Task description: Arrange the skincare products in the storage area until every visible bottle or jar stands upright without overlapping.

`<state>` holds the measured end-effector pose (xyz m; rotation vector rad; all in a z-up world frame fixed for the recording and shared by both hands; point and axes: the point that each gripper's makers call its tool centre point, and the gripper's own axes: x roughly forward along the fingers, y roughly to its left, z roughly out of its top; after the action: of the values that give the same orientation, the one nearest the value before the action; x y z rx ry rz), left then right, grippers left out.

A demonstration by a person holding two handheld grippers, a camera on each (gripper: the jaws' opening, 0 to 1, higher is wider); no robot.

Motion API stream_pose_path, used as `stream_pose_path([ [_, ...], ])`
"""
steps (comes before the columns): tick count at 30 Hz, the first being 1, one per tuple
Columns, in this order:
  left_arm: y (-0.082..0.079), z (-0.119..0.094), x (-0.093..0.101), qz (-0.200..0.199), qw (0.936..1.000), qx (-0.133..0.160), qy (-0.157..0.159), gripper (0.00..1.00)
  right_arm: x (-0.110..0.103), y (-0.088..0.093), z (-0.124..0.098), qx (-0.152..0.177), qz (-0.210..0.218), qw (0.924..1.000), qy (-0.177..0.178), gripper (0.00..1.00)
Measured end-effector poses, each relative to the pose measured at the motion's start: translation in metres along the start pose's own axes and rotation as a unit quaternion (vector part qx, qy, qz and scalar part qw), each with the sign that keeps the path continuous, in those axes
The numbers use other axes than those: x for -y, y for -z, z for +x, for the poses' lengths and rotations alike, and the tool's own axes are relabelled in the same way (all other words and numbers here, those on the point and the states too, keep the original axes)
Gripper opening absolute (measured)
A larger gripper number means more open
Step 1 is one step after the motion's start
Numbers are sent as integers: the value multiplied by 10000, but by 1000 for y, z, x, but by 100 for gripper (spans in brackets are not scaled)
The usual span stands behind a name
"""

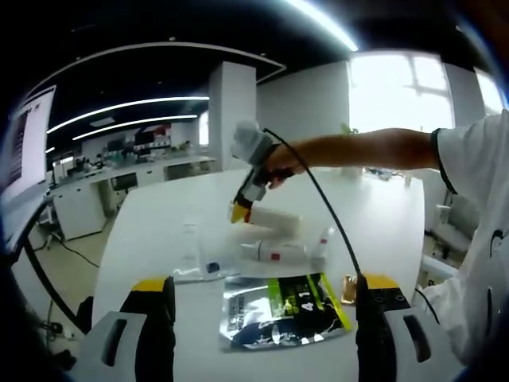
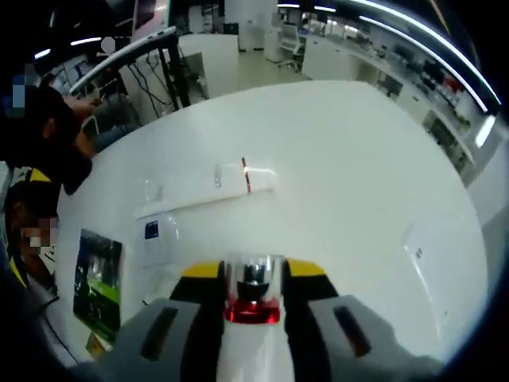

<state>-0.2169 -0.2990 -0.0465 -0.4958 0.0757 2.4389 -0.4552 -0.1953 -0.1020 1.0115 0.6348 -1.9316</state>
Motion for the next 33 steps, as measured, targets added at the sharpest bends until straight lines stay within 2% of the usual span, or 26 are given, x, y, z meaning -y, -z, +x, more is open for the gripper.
stream_pose_path([
  [6,0,1,2,8,10000,1,2,96,-7,-1,-19,154,-157,9998,-17,27],
  [9,0,2,4,20,10000,-2,11,96,-18,4,-30,241,-213,9995,-21,27],
  [17,0,5,6,41,10000,-26,26,96,-17,2,-48,460,-302,9984,-99,27],
  [24,2,9,1,14,10000,-70,-31,96,-23,2,-62,545,-593,9966,-155,27],
  [28,-10,11,1,-113,9996,248,-7,97,-25,4,-70,708,-704,9948,-199,27],
  [33,-11,15,0,-120,9995,280,-3,98,-29,8,-80,810,-793,9933,-225,27],
])
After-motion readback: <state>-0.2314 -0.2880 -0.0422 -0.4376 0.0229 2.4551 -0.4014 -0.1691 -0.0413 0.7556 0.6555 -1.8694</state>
